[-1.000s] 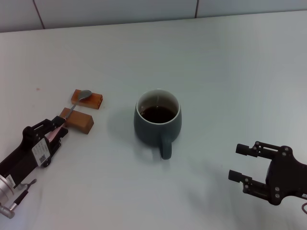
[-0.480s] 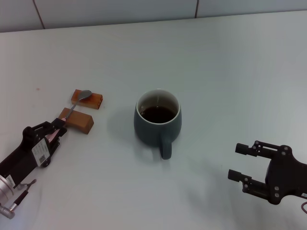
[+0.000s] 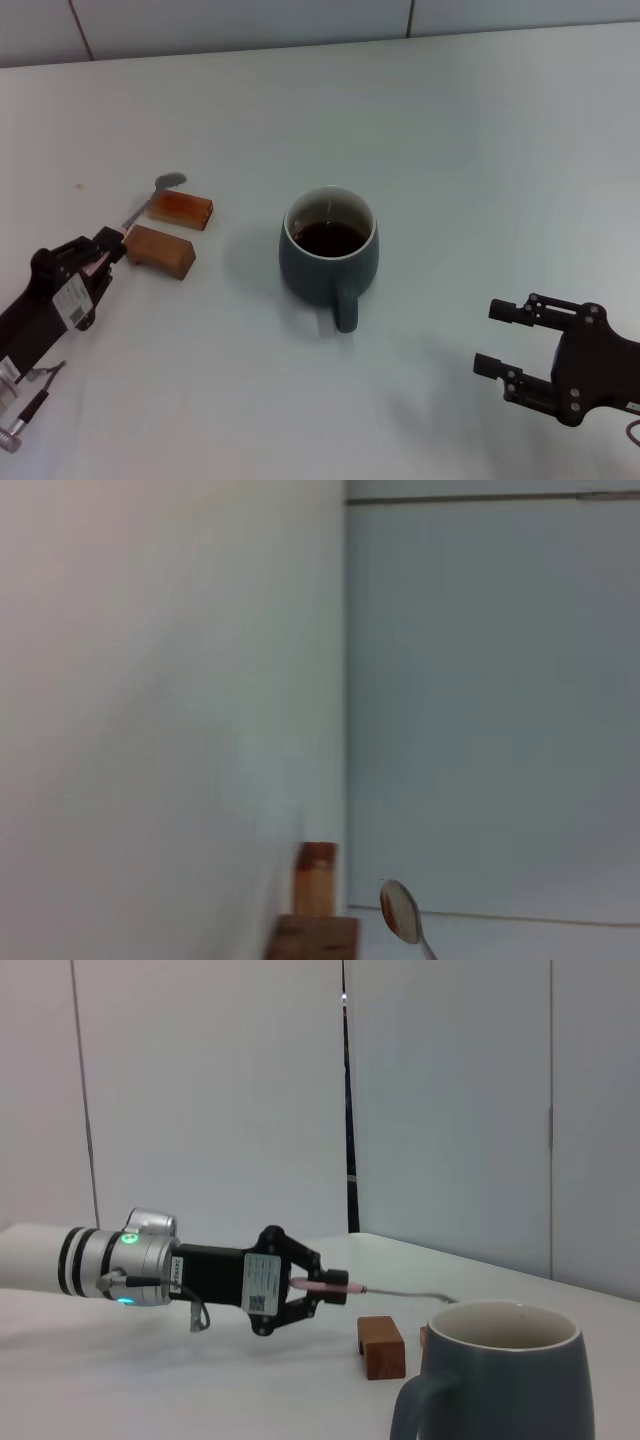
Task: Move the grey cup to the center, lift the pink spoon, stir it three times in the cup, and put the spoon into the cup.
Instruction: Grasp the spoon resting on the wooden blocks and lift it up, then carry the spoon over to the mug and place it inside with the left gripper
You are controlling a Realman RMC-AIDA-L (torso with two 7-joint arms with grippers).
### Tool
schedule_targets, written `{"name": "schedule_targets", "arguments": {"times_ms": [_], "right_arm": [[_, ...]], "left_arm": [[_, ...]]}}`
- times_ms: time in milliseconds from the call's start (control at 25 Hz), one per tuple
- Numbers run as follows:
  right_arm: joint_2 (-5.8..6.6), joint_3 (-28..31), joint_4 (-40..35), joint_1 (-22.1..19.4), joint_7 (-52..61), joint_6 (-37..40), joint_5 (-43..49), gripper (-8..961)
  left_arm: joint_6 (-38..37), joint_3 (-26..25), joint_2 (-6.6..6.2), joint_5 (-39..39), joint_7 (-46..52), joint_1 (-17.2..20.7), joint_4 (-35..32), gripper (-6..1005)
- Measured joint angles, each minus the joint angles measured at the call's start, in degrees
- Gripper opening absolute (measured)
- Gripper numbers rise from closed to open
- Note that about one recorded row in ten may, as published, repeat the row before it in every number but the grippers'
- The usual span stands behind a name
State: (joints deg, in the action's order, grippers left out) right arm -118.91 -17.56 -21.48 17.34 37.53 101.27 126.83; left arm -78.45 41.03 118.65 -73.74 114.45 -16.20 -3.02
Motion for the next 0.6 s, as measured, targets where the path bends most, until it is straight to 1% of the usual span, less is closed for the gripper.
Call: {"name": "schedule_targets", "arguments": {"times_ms": [80,120,200,240,320,360,400,440,560,600], "right_arm": [[0.0,0.0,0.04,0.05,0.0,-0.01,0.06,599],[0.0,0.0,0.04,0.05,0.0,-0.01,0.06,599],[0.0,-0.03,0.04,0.06,0.0,-0.02,0.08,599],[-0.02,-0.1,0.04,0.1,0.0,-0.03,0.08,599],[-0.05,-0.13,0.04,0.13,0.0,-0.05,0.08,599],[-0.07,-0.15,0.04,0.14,0.0,-0.12,0.1,599],[-0.1,-0.2,0.04,0.15,-0.01,-0.23,0.12,599],[-0.14,-0.3,0.1,0.15,-0.01,-0.5,0.19,599],[-0.15,-0.32,0.32,0.15,0.0,-0.74,0.29,599],[-0.15,-0.32,0.32,0.15,0.0,-0.74,0.29,599]], "left_arm": [[-2.8,-0.11,-0.04,0.0,-1.75,-0.2,-0.37,141],[-2.8,-0.11,-0.04,0.0,-1.75,-0.2,-0.37,139],[-6.22,-0.35,-0.06,0.0,-4.38,-0.69,-1.29,136],[-9.39,-0.39,-0.01,-0.01,-7.26,-1.31,-3.36,134],[-9.39,-0.39,-0.01,-0.01,-7.26,-1.31,-3.36,136],[-14.76,-0.38,-0.03,0.0,-12.43,-3.0,-8.45,136],[-15.96,-0.29,-0.07,-0.04,-13.56,-3.58,-9.98,137],[-19.53,0.81,-0.21,-0.56,-16.66,-5.12,-15.53,138],[-23.26,5.1,-0.46,-2.62,-18.67,-6.83,-29.02,141],[-23.26,5.1,-0.46,-2.62,-18.67,-6.83,-29.02,141]]}}
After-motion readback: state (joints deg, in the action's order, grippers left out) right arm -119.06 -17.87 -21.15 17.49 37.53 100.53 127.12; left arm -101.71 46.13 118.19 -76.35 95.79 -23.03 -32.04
